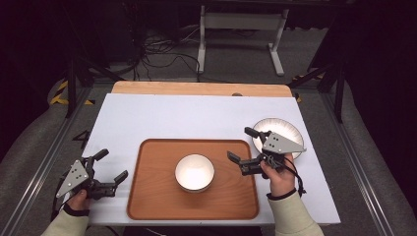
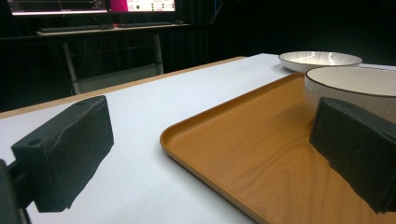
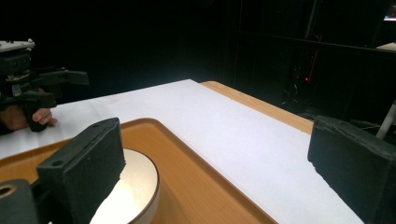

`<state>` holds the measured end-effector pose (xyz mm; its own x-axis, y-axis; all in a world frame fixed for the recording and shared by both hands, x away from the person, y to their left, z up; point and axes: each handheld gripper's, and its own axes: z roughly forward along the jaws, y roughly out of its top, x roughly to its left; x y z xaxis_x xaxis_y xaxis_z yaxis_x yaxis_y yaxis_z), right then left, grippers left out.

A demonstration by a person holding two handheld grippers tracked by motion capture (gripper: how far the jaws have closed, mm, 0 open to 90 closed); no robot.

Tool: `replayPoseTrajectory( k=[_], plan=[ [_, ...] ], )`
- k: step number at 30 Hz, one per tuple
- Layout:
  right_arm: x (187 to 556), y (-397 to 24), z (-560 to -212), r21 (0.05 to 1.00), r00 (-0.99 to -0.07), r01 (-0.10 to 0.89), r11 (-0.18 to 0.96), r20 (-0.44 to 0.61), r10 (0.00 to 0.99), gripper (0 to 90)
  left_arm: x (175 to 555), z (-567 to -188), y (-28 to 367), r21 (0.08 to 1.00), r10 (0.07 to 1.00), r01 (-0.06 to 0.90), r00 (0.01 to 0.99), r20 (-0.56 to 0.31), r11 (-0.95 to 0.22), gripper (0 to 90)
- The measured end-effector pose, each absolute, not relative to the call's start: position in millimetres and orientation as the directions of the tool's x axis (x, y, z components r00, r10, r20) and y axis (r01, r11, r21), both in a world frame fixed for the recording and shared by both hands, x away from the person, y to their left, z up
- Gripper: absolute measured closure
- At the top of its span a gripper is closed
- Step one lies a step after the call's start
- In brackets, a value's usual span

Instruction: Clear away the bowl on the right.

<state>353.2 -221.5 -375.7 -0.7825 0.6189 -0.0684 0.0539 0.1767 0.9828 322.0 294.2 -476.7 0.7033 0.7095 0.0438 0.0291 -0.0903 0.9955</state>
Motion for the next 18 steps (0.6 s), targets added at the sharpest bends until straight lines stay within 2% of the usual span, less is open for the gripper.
replayPoseTrajectory(
  k=[18],
  plan=[
    [345.8,-260.5,-380.5,0.991,-0.752,0.048,0.121,-0.044,0.658,4.0,322.1,-476.6,294.2,0.995,0.71,0.029,0.703,0.045,-0.092,0.3]
  ],
)
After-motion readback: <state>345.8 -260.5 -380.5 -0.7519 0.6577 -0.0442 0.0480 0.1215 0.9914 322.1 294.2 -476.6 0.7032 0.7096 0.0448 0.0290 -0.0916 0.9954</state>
